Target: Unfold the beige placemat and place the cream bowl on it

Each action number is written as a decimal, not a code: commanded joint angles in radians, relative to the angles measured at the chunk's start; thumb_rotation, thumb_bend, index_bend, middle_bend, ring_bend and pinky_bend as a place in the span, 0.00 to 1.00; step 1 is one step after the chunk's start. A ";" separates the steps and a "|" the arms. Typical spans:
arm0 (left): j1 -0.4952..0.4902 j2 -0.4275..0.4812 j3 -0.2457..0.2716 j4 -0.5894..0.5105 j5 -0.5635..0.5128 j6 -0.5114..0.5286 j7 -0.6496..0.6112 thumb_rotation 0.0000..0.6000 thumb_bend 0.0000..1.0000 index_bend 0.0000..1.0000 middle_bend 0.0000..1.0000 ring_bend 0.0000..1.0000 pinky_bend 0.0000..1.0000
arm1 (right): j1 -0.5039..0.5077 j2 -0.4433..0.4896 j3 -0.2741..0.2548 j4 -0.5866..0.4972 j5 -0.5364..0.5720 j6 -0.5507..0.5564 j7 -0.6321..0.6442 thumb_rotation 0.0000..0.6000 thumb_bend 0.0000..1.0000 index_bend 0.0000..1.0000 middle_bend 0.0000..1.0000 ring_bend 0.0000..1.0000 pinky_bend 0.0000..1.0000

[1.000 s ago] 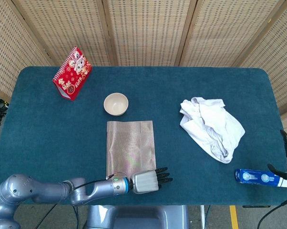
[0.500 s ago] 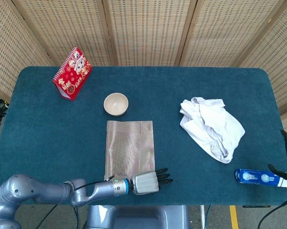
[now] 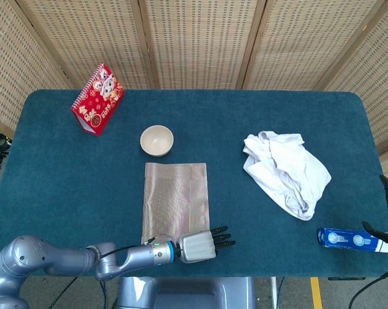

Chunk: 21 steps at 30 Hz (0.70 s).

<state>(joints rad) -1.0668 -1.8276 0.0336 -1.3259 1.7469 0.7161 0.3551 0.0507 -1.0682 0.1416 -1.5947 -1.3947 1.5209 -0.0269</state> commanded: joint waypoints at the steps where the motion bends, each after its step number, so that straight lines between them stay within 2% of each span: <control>1: 0.007 0.017 -0.002 -0.016 0.001 0.021 0.002 1.00 0.56 0.83 0.00 0.00 0.00 | 0.000 0.001 -0.002 -0.003 -0.004 0.002 0.001 1.00 0.00 0.04 0.00 0.00 0.00; 6: 0.051 0.082 -0.010 -0.068 0.005 0.121 0.019 1.00 0.56 0.85 0.00 0.00 0.00 | -0.002 0.002 -0.006 -0.010 -0.019 0.009 -0.001 1.00 0.00 0.04 0.00 0.00 0.00; 9: 0.103 0.159 0.003 -0.137 0.006 0.209 0.017 1.00 0.56 0.85 0.00 0.00 0.00 | -0.004 0.003 -0.011 -0.018 -0.032 0.016 -0.003 1.00 0.00 0.04 0.00 0.00 0.00; 15: 0.256 0.350 0.063 -0.284 0.022 0.425 0.070 1.00 0.55 0.86 0.00 0.00 0.00 | -0.007 0.005 -0.023 -0.039 -0.066 0.031 -0.015 1.00 0.00 0.04 0.00 0.00 0.00; 21: 0.385 0.481 0.138 -0.360 0.032 0.565 0.069 1.00 0.55 0.86 0.00 0.00 0.00 | -0.006 0.004 -0.035 -0.054 -0.095 0.035 -0.030 1.00 0.00 0.04 0.00 0.00 0.00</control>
<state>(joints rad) -0.7313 -1.3964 0.1323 -1.6488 1.7691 1.2287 0.4255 0.0445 -1.0640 0.1089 -1.6461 -1.4874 1.5556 -0.0540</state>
